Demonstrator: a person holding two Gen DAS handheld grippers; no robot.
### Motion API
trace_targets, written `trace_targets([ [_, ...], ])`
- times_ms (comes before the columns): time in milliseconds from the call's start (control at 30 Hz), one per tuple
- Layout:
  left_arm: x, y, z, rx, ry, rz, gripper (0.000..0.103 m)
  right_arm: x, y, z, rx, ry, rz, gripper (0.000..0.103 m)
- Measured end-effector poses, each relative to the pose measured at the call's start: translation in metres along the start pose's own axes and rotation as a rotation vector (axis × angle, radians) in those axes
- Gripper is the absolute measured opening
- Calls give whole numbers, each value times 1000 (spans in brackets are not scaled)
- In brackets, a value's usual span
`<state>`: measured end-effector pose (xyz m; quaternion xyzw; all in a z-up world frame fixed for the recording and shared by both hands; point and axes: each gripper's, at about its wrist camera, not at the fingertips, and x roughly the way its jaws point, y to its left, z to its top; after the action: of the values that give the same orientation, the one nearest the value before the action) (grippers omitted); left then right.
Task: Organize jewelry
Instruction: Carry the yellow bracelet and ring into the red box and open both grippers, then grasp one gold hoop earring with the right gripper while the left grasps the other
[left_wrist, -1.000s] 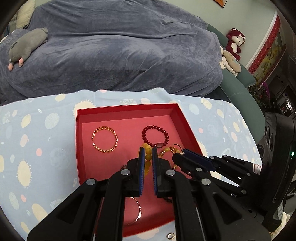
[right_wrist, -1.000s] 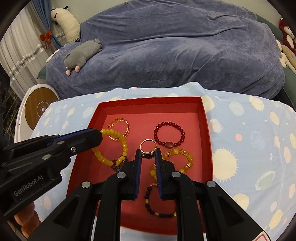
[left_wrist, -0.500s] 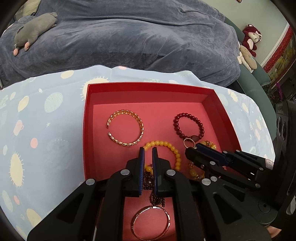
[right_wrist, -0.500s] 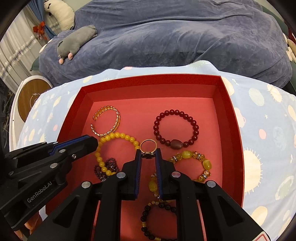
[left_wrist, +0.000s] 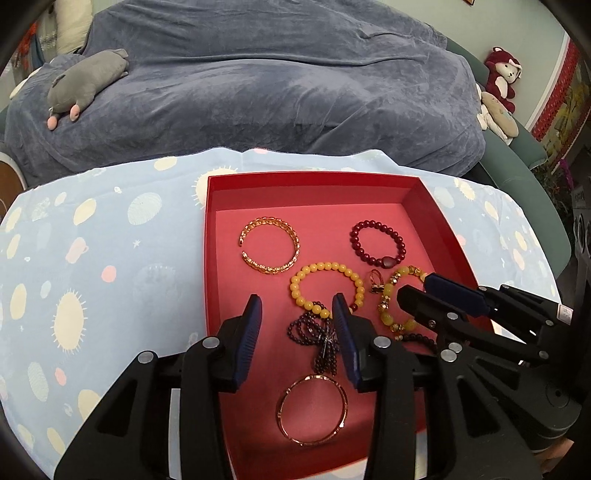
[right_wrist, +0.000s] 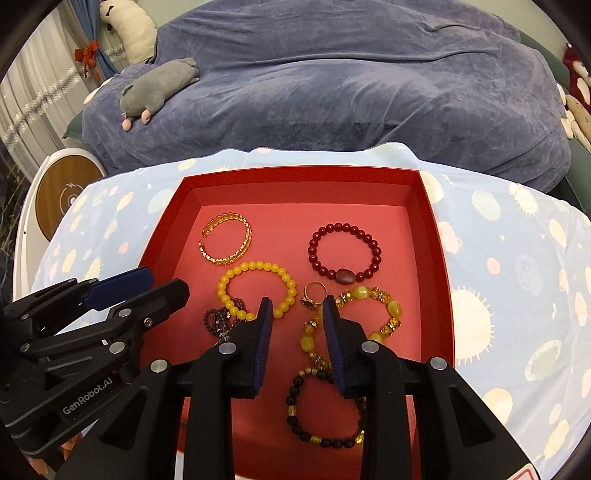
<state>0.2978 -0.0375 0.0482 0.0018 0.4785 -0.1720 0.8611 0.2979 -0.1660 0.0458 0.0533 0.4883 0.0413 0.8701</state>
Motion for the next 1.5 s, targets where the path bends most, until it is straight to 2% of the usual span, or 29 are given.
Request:
trace_targets([
  [500,-53,-15,-40,-23,-12,-34,38,-60,4,-45,14,-27,-14,28],
  [900,-87,-29,-90,-24,0,-33,38,-97,7,-110,28,-6,-29,28],
  [1300,-99,-34,-150,-43,52,2,38,-104,17,-181,16,59,-28,28],
  [1500,-100,-34,-171,-35,69,25,38,-96,28,-201,3,82,-10,28],
])
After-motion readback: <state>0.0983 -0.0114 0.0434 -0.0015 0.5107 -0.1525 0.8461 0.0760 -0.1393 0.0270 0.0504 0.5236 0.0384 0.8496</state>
